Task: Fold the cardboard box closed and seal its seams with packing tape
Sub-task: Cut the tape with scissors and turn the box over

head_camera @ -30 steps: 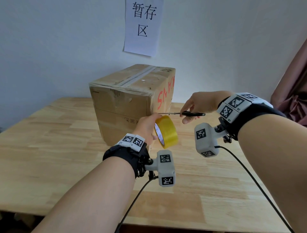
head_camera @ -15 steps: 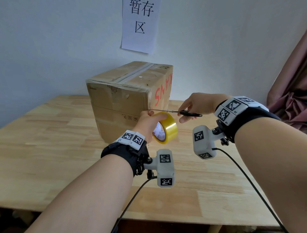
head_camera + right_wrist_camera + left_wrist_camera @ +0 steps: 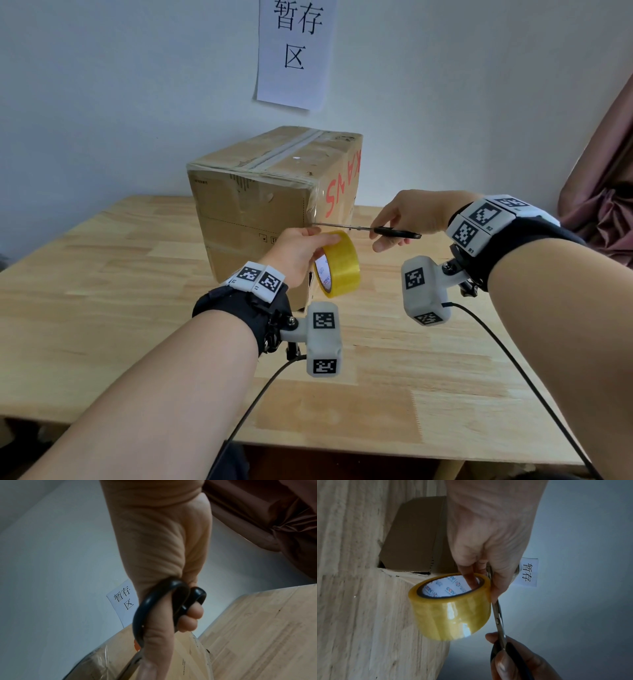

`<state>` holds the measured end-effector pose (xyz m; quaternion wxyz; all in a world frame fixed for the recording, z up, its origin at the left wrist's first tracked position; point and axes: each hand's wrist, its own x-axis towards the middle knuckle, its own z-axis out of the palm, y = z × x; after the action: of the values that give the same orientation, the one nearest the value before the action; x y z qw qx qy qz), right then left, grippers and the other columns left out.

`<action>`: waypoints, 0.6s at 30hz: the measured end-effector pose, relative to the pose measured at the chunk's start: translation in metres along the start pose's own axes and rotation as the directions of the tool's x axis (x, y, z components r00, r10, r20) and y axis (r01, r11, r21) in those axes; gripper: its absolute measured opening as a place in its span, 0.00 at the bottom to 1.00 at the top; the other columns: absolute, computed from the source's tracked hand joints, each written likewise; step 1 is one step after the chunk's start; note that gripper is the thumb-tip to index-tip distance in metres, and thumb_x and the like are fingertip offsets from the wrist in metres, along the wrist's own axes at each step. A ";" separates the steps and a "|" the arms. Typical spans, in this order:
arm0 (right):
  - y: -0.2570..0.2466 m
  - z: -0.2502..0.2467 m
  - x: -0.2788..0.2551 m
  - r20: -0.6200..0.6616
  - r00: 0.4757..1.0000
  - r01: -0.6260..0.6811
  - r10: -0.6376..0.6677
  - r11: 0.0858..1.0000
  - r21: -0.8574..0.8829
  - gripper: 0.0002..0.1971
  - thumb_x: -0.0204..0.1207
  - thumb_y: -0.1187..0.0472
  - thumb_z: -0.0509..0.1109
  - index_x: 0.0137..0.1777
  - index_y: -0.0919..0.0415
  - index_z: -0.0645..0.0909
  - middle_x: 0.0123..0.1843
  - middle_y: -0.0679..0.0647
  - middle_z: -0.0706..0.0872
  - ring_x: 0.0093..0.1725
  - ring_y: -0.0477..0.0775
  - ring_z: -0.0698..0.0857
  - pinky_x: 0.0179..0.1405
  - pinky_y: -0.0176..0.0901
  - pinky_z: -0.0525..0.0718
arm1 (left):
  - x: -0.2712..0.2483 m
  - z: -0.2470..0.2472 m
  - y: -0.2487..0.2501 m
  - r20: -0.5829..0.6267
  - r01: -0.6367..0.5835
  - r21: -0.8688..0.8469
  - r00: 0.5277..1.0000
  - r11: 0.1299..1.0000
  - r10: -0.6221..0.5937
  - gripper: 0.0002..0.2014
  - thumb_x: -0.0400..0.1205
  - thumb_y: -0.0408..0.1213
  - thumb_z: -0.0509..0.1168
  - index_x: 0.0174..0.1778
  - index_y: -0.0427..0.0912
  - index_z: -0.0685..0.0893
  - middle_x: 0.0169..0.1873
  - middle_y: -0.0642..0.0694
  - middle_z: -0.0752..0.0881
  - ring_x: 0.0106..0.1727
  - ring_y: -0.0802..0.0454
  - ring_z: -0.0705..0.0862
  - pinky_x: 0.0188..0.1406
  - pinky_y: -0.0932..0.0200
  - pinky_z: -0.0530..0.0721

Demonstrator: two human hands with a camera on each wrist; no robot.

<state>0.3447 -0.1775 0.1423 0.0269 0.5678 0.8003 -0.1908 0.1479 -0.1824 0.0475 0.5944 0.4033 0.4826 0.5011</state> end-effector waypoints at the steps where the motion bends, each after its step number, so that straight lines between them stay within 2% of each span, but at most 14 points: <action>1: -0.001 -0.001 -0.001 0.001 1.000 -0.004 0.004 1.000 -0.010 0.21 0.65 0.40 0.77 0.57 0.44 0.85 0.35 0.52 0.85 0.34 0.45 0.80 0.39 0.36 0.76 | 0.001 -0.001 0.002 0.015 0.006 0.004 1.000 1.000 -0.006 0.24 0.75 0.25 0.72 0.66 0.23 0.76 0.54 0.32 0.82 0.47 0.45 0.83 0.43 0.58 0.85; 3: -0.002 -0.003 -0.003 0.002 1.000 -0.012 0.012 0.999 -0.036 0.20 0.65 0.40 0.77 0.56 0.44 0.86 0.35 0.53 0.86 0.35 0.45 0.81 0.40 0.36 0.76 | 0.001 -0.001 0.004 0.040 0.010 0.031 0.999 0.999 -0.011 0.22 0.74 0.23 0.72 0.64 0.23 0.77 0.54 0.32 0.83 0.46 0.45 0.84 0.45 0.59 0.86; 6: -0.002 -0.002 -0.005 0.012 1.000 -0.024 0.025 0.998 -0.061 0.20 0.65 0.40 0.78 0.55 0.46 0.86 0.34 0.52 0.86 0.33 0.45 0.81 0.40 0.36 0.77 | 0.002 0.000 0.003 0.061 0.015 0.095 0.998 0.995 -0.021 0.17 0.74 0.24 0.72 0.57 0.27 0.80 0.51 0.35 0.84 0.43 0.47 0.84 0.39 0.63 0.85; 8: 0.001 0.002 -0.006 0.021 0.999 -0.038 0.039 0.998 -0.059 0.22 0.65 0.39 0.77 0.57 0.47 0.86 0.34 0.51 0.86 0.34 0.45 0.82 0.44 0.37 0.78 | 0.004 0.001 -0.001 0.044 0.017 0.118 0.999 0.993 -0.022 0.18 0.73 0.25 0.74 0.57 0.27 0.79 0.53 0.34 0.84 0.45 0.46 0.85 0.42 0.61 0.86; 10: 0.006 0.009 -0.006 0.034 0.997 -0.065 0.067 0.996 -0.069 0.26 0.66 0.36 0.74 0.62 0.46 0.82 0.44 0.49 0.86 0.45 0.47 0.83 0.56 0.43 0.79 | 0.005 0.001 -0.007 0.024 0.018 0.117 0.999 0.993 -0.021 0.21 0.72 0.25 0.75 0.59 0.27 0.78 0.56 0.33 0.84 0.52 0.42 0.85 0.52 0.56 0.85; 12: 0.015 0.017 -0.008 0.042 0.992 -0.115 0.118 0.991 -0.076 0.31 0.65 0.33 0.72 0.66 0.46 0.76 0.58 0.48 0.81 0.59 0.51 0.80 0.67 0.52 0.74 | 0.004 0.002 -0.013 0.030 0.018 0.121 0.999 0.992 -0.022 0.19 0.72 0.25 0.75 0.55 0.31 0.77 0.53 0.35 0.83 0.50 0.44 0.84 0.53 0.56 0.84; 13: 0.020 0.022 -0.009 0.032 0.989 -0.140 0.142 0.989 -0.054 0.33 0.63 0.31 0.71 0.66 0.45 0.75 0.60 0.47 0.80 0.61 0.53 0.78 0.69 0.53 0.72 | 0.005 0.002 -0.017 0.038 0.023 0.140 0.999 0.990 -0.029 0.19 0.72 0.26 0.75 0.55 0.32 0.76 0.54 0.34 0.83 0.50 0.44 0.84 0.52 0.55 0.84; 15: 0.034 0.033 -0.011 -0.003 0.984 -0.176 0.177 0.984 0.035 0.37 0.55 0.25 0.69 0.61 0.45 0.76 0.59 0.48 0.82 0.59 0.53 0.79 0.68 0.55 0.73 | 0.006 0.003 -0.026 0.045 0.028 0.197 0.998 0.980 -0.038 0.22 0.70 0.28 0.77 0.57 0.31 0.77 0.58 0.32 0.83 0.53 0.41 0.84 0.54 0.50 0.85; 16: 0.042 0.040 -0.012 -0.016 0.980 -0.195 0.198 0.975 0.105 0.38 0.52 0.24 0.69 0.58 0.47 0.78 0.55 0.50 0.84 0.55 0.53 0.81 0.65 0.53 0.76 | 0.007 0.005 -0.031 0.041 0.023 0.241 0.999 0.970 -0.034 0.23 0.70 0.29 0.78 0.58 0.32 0.77 0.60 0.31 0.82 0.55 0.40 0.84 0.56 0.48 0.85; 18: 0.056 0.058 -0.012 -0.037 0.963 -0.250 0.266 0.939 0.237 0.37 0.54 0.27 0.73 0.55 0.54 0.80 0.45 0.55 0.88 0.41 0.53 0.82 0.49 0.46 0.80 | 0.006 0.011 -0.039 0.043 -0.023 0.391 0.999 0.920 0.007 0.24 0.70 0.33 0.78 0.58 0.36 0.77 0.57 0.37 0.82 0.57 0.42 0.83 0.60 0.47 0.82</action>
<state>0.3907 -0.1920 0.0758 -0.0418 0.6734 0.6917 -0.2573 0.1672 -0.1832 0.0108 0.5078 0.5274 0.5577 0.3911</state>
